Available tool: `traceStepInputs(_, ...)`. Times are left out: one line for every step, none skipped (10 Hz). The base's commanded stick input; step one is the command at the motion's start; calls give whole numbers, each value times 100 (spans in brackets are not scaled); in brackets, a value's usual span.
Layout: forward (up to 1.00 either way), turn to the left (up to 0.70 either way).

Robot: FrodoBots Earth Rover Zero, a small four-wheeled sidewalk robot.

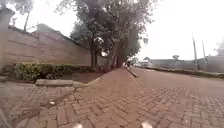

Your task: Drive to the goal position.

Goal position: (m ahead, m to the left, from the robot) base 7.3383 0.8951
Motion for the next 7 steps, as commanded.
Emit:
traceStepInputs(70, -35)
traceStepInputs(70, -35)
traceStepInputs(70, -35)
traceStepInputs(70, -35)
traceStepInputs(70, -35)
traceStepInputs(70, -35)
traceStepInputs(70, -35)
